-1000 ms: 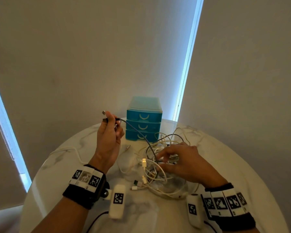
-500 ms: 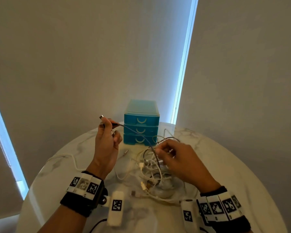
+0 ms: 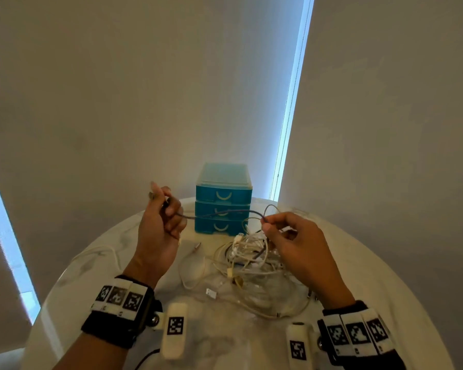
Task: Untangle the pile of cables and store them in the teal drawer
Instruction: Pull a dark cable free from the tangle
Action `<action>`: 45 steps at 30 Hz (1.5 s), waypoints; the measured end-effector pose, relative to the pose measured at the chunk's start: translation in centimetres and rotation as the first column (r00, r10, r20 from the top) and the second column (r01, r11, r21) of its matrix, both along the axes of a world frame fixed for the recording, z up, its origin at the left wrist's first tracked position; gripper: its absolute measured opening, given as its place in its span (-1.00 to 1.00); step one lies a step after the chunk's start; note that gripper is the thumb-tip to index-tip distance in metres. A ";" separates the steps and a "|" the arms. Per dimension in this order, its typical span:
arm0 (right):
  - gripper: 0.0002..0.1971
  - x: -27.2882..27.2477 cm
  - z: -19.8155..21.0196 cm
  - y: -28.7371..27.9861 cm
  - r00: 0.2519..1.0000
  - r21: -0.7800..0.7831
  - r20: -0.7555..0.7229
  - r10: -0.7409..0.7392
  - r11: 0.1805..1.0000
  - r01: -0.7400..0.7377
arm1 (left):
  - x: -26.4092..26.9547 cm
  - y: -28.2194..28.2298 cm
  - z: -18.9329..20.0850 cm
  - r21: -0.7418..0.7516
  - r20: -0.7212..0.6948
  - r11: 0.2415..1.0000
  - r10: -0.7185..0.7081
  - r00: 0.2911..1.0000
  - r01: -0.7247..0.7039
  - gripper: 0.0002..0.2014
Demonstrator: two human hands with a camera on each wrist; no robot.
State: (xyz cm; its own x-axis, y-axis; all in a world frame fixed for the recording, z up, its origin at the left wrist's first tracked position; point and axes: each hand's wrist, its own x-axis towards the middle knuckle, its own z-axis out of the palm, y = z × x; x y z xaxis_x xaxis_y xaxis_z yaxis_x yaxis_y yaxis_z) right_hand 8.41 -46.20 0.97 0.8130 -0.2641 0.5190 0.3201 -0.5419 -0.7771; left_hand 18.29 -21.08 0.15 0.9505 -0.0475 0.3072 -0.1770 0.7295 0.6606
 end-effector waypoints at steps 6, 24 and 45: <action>-0.77 -0.5 0.8 0.6 0.999 0.295 0.033 -0.004 0.956 -0.006 | -3.7 -1.4 2.0 0.675 0.179 0.727 0.003 0.984 -0.125 -0.71; -0.85 -0.3 1.8 -0.5 0.934 0.858 0.249 0.255 0.389 -0.335 | -3.2 -5.6 0.2 0.880 0.315 0.349 0.077 0.946 -0.321 -0.55; -0.38 0.5 -1.6 0.8 0.921 0.053 -0.306 0.243 0.970 -0.238 | -2.5 -4.7 0.5 0.615 0.192 0.745 0.177 0.965 -0.259 -0.82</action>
